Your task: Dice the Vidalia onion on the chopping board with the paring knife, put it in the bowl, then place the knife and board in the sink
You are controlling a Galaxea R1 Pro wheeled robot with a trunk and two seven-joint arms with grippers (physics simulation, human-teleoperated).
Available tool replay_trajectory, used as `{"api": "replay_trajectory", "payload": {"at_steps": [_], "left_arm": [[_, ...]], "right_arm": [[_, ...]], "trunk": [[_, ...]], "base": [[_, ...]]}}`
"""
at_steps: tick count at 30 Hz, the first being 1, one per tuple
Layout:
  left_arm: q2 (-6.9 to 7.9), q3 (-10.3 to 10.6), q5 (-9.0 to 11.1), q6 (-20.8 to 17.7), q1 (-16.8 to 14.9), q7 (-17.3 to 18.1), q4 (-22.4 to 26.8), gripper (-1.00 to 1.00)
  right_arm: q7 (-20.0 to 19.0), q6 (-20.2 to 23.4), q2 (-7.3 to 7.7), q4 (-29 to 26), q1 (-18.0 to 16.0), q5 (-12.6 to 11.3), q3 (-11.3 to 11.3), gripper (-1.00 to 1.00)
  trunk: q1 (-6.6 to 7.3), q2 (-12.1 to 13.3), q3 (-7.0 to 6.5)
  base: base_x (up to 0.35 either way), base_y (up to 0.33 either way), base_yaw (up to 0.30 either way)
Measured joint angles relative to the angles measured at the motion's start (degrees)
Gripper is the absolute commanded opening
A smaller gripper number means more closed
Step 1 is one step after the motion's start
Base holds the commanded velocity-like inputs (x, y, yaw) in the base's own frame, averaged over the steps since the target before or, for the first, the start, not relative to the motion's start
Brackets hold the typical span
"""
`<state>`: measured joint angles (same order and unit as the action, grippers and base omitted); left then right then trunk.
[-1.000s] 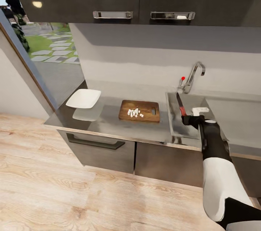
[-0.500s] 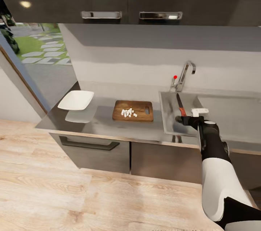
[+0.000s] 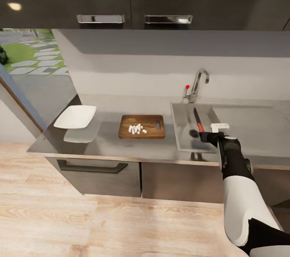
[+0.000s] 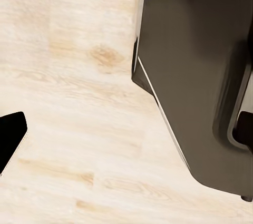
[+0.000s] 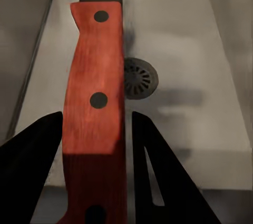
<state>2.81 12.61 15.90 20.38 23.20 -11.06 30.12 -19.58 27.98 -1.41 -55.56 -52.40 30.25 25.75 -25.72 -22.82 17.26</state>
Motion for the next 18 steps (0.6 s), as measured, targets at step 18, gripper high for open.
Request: {"api": "replay_trajectory", "payload": {"at_steps": [18], "left_arm": [[0.0,0.0,-0.04,-0.07,-0.01,0.02,-0.1,1.0]], "right_arm": [[2.92,-0.11,0.46,10.58,0.0,0.12,0.18,-1.0]], "trunk": [[0.0,0.01,-1.28]], "base": [[0.277,0.005,0.0]]}}
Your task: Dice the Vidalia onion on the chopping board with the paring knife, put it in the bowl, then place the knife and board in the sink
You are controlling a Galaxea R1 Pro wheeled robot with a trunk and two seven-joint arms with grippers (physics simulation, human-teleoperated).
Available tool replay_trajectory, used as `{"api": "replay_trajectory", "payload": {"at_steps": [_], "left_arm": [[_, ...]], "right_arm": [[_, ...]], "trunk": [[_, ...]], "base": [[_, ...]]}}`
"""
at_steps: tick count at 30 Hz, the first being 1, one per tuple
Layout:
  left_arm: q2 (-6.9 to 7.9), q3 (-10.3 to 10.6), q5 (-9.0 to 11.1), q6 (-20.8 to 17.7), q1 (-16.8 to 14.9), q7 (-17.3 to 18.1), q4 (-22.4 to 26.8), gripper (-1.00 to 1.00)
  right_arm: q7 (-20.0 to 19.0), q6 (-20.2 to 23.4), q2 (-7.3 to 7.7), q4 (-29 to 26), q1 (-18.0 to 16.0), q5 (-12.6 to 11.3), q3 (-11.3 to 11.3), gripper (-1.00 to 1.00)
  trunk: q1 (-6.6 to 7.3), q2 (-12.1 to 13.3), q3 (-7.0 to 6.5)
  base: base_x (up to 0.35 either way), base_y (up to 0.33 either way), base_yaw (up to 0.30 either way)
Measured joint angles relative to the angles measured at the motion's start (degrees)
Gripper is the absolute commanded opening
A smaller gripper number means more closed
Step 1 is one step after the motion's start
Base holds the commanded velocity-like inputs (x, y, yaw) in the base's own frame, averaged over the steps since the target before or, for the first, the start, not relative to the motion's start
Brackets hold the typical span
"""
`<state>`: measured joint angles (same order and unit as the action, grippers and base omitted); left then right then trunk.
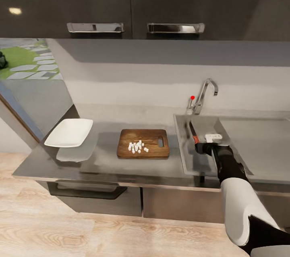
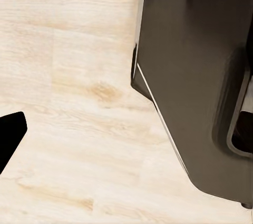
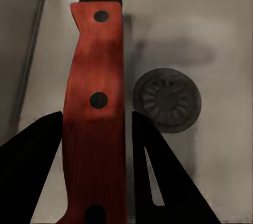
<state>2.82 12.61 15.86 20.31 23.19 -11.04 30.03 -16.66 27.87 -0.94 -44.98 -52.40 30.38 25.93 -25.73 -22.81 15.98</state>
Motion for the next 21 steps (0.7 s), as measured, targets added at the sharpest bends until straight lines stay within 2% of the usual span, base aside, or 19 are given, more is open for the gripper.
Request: {"api": "replay_trajectory", "payload": {"at_steps": [10,16,17,21], "left_arm": [[0.0,0.0,0.03,-0.02,0.01,-0.01,0.0,1.0],[0.0,0.0,0.04,-0.02,0.01,-0.02,-0.15,1.0],[0.0,0.0,0.04,-0.02,0.01,-0.02,-0.15,1.0],[0.0,0.0,0.04,-0.02,0.01,-0.02,-0.24,1.0]], "right_arm": [[5.6,-0.67,0.09,8.48,-0.01,-0.18,0.03,-1.0],[6.07,-0.71,0.15,9.14,0.0,-0.21,0.11,-1.0],[6.08,-0.71,0.15,9.15,0.01,-0.21,0.12,1.0],[6.11,-0.71,0.15,9.16,-0.01,-0.21,0.13,1.0]], "trunk": [[-0.02,0.0,-0.01],[-0.02,0.0,-0.01],[-0.02,0.0,-0.01],[-0.02,0.0,-0.01]], "base": [[0.019,-0.012,0.0],[0.0,0.0,0.0],[0.0,0.0,0.0],[0.0,0.0,0.0]]}}
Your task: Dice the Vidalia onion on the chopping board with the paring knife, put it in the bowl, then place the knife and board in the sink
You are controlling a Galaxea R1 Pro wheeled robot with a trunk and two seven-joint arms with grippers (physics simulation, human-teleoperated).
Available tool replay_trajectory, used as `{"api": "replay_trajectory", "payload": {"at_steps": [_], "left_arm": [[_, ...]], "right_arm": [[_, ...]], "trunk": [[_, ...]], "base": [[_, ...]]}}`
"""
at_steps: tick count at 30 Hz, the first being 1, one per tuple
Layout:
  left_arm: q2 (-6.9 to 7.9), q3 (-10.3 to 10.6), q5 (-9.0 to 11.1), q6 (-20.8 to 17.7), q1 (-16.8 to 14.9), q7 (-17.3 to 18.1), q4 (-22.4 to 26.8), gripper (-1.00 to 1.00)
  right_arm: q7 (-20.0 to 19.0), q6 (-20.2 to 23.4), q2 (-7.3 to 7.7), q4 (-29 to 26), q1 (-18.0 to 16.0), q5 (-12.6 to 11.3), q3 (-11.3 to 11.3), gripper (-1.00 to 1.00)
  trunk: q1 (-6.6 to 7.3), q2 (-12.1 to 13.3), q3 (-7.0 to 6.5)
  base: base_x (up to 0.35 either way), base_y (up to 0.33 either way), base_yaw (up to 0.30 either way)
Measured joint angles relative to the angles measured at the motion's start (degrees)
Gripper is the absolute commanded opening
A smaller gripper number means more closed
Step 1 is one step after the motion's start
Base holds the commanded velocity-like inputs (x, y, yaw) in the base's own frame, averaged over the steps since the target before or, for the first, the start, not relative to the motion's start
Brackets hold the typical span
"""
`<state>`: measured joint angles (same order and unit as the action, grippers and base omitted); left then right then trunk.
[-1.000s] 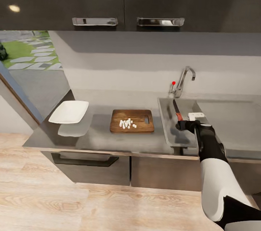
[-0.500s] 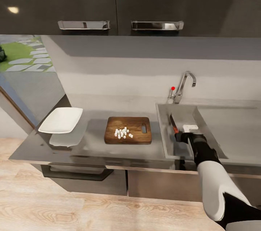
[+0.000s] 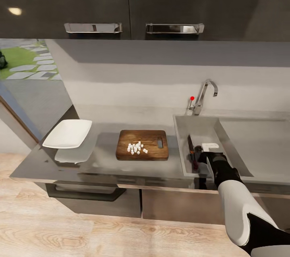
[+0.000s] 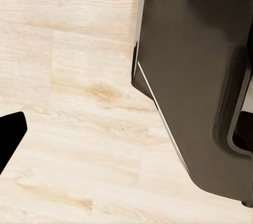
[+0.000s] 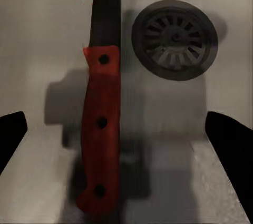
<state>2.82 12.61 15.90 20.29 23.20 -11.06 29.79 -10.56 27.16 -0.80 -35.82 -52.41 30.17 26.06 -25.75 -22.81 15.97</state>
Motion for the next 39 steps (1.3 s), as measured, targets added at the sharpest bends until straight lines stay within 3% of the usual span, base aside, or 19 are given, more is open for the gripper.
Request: {"api": "replay_trajectory", "payload": {"at_steps": [5,9,12,17,19,22,26,39], "left_arm": [[0.0,0.0,0.0,0.0,0.0,0.0,-0.01,1.0],[0.0,0.0,-0.01,0.0,0.0,0.0,0.08,1.0],[0.0,0.0,0.0,0.0,0.0,0.0,0.08,1.0],[0.0,0.0,-0.02,0.0,0.0,0.0,0.02,1.0],[0.0,0.0,-0.01,0.0,0.0,0.0,0.0,1.0],[0.0,0.0,-0.01,0.0,0.0,0.0,-0.01,1.0],[0.0,0.0,-0.01,0.0,0.0,0.0,-0.01,1.0],[0.0,0.0,0.02,0.0,0.01,-0.02,-0.17,1.0]], "right_arm": [[-0.01,-0.02,-0.05,-0.2,-0.01,0.06,-0.06,1.0],[-0.01,-2.71,-0.01,-1.62,0.02,0.09,-0.03,1.0],[-0.03,-4.07,-0.32,-7.26,0.01,0.06,-0.15,1.0],[-0.35,-2.61,-1.9,-16.17,0.03,-0.1,-0.21,1.0],[-1.92,-1.72,-2.78,-19.81,0.03,-0.12,-0.17,1.0],[-10.46,2.69,-3.87,-24.73,0.02,0.09,-0.07,1.0],[-14.66,4.9,-4.17,-26.25,0.05,0.38,-0.03,1.0],[-15.16,5.16,-4.22,-26.2,1.69,0.34,-0.09,1.0]], "trunk": [[0.0,0.0,0.0],[0.0,0.0,0.0],[0.0,-0.01,0.0],[0.0,0.0,0.0],[0.0,-0.01,-0.03],[0.01,-0.01,-0.19],[0.0,0.0,-0.5],[-0.02,0.01,-0.6]], "base": [[0.0,0.0,0.0],[0.0,0.0,0.0],[0.0,0.0,0.0],[0.0,0.0,0.0],[0.0,0.0,0.0],[0.0,0.0,0.0],[0.0,0.0,0.0],[-0.198,0.158,0.0]]}}
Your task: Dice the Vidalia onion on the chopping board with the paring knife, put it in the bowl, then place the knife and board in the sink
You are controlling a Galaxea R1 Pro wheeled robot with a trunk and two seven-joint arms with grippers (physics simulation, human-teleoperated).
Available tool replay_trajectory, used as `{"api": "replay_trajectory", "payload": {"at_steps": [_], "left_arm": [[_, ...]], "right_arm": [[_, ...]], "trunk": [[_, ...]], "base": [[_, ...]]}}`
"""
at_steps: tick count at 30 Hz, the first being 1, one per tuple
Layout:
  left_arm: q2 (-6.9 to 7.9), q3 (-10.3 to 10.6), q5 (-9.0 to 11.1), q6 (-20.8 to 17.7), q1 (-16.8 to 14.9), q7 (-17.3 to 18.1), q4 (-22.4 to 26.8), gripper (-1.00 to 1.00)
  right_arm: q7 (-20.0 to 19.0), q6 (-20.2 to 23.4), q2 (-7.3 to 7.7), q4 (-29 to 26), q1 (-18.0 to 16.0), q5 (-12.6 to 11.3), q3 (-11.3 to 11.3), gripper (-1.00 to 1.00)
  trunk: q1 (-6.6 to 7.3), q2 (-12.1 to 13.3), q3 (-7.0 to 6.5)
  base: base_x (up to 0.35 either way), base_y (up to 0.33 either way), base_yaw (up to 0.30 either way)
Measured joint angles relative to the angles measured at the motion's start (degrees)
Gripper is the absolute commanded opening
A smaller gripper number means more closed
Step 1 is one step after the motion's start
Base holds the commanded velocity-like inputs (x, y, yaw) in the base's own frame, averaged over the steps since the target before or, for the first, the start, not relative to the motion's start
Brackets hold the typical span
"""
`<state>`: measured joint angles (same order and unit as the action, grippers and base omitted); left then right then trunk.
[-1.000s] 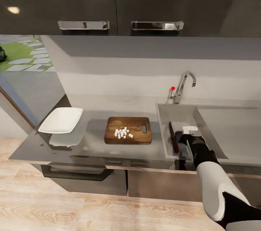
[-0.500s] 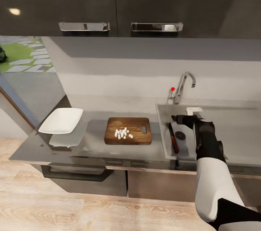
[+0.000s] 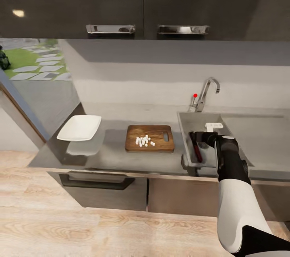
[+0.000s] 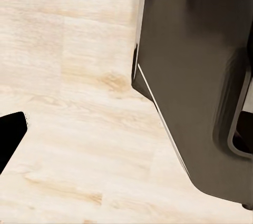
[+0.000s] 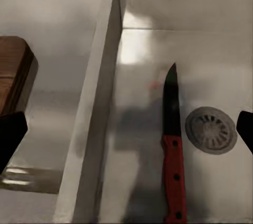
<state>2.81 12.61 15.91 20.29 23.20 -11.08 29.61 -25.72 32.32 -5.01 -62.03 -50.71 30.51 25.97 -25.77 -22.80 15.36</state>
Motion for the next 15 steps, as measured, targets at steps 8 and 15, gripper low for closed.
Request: {"api": "replay_trajectory", "payload": {"at_steps": [8,15], "left_arm": [[0.0,0.0,0.01,0.0,0.0,-0.01,0.0,1.0],[0.0,0.0,-0.01,0.0,-0.01,0.02,-0.12,1.0]], "right_arm": [[0.0,-0.18,0.0,0.4,0.07,0.01,-0.01,1.0],[0.17,-0.32,-0.01,0.56,0.07,0.0,0.0,1.0]], "trunk": [[0.03,-0.01,0.0],[0.03,-0.01,0.01]], "base": [[0.038,0.295,0.0],[0.025,0.084,0.0]]}}
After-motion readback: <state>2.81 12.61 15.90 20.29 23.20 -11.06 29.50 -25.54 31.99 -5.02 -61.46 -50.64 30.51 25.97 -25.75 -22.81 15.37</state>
